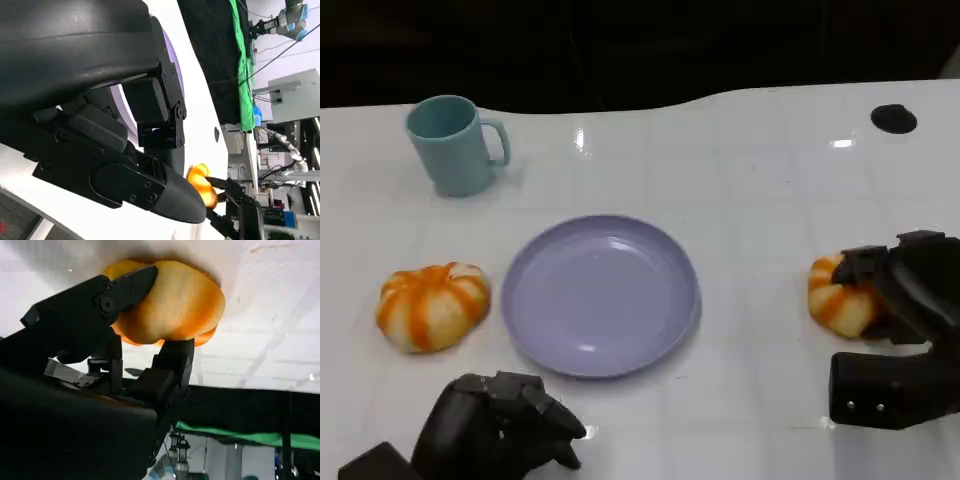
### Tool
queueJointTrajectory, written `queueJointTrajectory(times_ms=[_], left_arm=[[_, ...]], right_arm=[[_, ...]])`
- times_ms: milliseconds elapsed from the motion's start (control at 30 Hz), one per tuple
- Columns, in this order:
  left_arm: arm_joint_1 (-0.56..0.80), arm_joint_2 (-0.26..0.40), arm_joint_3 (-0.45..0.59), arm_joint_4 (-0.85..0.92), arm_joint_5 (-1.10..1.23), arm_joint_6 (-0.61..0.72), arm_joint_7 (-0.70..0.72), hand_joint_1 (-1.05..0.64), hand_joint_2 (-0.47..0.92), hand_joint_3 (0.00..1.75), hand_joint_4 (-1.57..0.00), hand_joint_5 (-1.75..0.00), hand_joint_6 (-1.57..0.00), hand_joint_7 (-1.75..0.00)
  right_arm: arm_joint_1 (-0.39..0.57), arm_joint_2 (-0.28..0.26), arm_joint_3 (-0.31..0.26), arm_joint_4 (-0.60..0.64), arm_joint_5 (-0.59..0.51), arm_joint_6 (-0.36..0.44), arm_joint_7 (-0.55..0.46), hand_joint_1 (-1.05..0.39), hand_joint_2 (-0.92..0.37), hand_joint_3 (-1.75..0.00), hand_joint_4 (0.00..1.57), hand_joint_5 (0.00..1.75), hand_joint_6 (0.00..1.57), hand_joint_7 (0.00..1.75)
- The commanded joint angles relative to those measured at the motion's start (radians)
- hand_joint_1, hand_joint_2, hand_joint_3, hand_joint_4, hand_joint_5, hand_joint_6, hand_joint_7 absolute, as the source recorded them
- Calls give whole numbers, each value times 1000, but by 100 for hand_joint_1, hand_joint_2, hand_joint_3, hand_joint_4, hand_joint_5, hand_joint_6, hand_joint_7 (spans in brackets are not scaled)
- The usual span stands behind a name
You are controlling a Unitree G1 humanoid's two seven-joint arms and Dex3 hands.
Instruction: Grasp the bread from the table and place it into the plate.
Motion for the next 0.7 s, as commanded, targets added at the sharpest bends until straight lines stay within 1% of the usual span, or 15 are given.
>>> queueJointTrajectory(times_ms=[33, 67, 133, 200, 267, 333, 367, 400, 433, 467, 533, 567, 600, 667, 700], left_arm=[[3, 10, 4, 0, 1, -2, 6, -105, 90, 0, -126, -93, -133, -59], [3, 10, 5, 1, 0, -2, 6, -105, 90, 0, -126, -93, -133, -59], [3, 11, 5, 1, -1, 0, 4, -105, 90, 0, -126, -93, -133, -59], [3, 12, 5, 1, -2, 0, 2, -105, 90, 0, -126, -93, -133, -59], [3, 12, 5, -1, -6, 6, -1, -105, 90, 0, -126, -93, -133, -59], [4, 10, 5, -3, -3, 11, 6, -105, 89, 0, -126, -93, -134, -59], [4, 9, 5, -4, 0, 12, 10, -105, 89, 0, -126, -93, -134, -59], [3, 10, 4, -1, 4, 5, 10, -105, 90, 0, -126, -93, -134, -59], [2, 11, 3, 2, 6, 0, 10, -105, 90, 0, -126, -93, -134, -59], [1, 11, 3, 3, 7, -1, 9, -105, 90, 1, -126, -93, -134, -59], [2, 9, 3, 2, 5, 5, 9, -105, 90, 0, -126, -93, -134, -59], [2, 8, 4, 2, 2, 6, 8, -105, 90, 0, -126, -93, -134, -59], [2, 7, 4, 3, -1, 7, 6, -105, 89, 0, -126, -93, -134, -59], [1, 4, 3, 4, -1, 5, 7, -105, 89, 0, -126, -93, -134, -59], [2, 4, 2, 4, 1, 6, 8, -105, 89, 0, -126, -93, -134, -59]], right_arm=[[-12, -11, 3, 9, 4, -27, -113, 0, -82, -1, 89, 175, 90, 137], [-12, -10, 3, 7, 7, -36, -128, 1, -82, -1, 91, 175, 92, 133], [-8, -4, -4, -6, 25, -59, -144, 1, -83, -1, 92, 175, 94, 131], [-4, 0, -5, -27, 32, -74, -160, 2, -82, -1, 94, 175, 96, 132], [3, 6, -12, -54, 51, -115, -176, 4, -83, -2, 98, 175, 98, 134], [12, 18, -20, -88, 78, -145, -171, 5, -85, -3, 100, 175, 99, 135], [18, 26, -23, -113, 91, -153, -161, 7, -83, -10, 102, 174, 100, 134], [25, 34, -23, -141, 101, -160, -150, 8, -54, -66, 104, 171, 101, 131], [31, 42, -23, -166, 112, -166, -138, 7, -38, -98, 107, 167, 104, 125], [35, 48, -23, -185, 122, -171, -128, 8, -27, -118, 109, 165, 106, 121], [44, 71, -24, -223, 148, -180, -98, 9, -21, -129, 109, 165, 108, 120], [46, 88, -22, -238, 161, -180, -78, 10, -19, -132, 108, 168, 106, 124], [48, 103, -21, -251, 173, -178, -58, 12, -19, -136, 106, 172, 103, 131], [40, 132, -13, -255, 173, -172, -39, 12, -18, -138, 104, 174, 100, 137], [34, 143, -9, -250, 168, -175, -40, 12, -17, -139, 106, 170, 101, 132]])
